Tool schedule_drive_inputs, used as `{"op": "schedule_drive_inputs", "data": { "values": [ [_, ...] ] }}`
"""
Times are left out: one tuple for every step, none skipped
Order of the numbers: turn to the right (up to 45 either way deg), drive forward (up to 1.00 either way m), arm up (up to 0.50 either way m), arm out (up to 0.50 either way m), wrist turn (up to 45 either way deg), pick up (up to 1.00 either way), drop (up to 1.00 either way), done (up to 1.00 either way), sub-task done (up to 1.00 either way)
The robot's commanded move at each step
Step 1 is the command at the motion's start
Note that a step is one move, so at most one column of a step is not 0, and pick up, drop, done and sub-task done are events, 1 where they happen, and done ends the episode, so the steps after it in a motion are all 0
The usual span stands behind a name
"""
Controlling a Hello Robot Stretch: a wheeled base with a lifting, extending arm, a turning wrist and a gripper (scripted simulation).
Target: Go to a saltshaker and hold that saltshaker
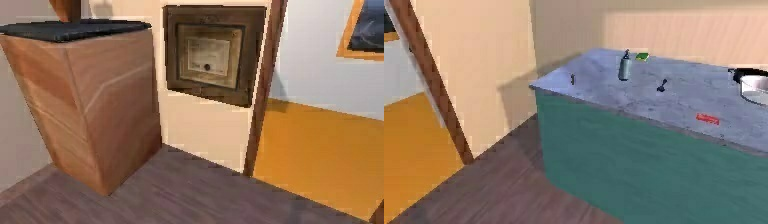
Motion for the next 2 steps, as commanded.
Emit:
{"op": "schedule_drive_inputs", "data": {
  "values": [
    [45.0, 0.0, 0.0, 0.0, 0.0, 0.0, 0.0, 0.0, 0.0],
    [45.0, 0.0, 0.0, 0.0, 0.0, 0.0, 0.0, 0.0, 0.0]
  ]
}}
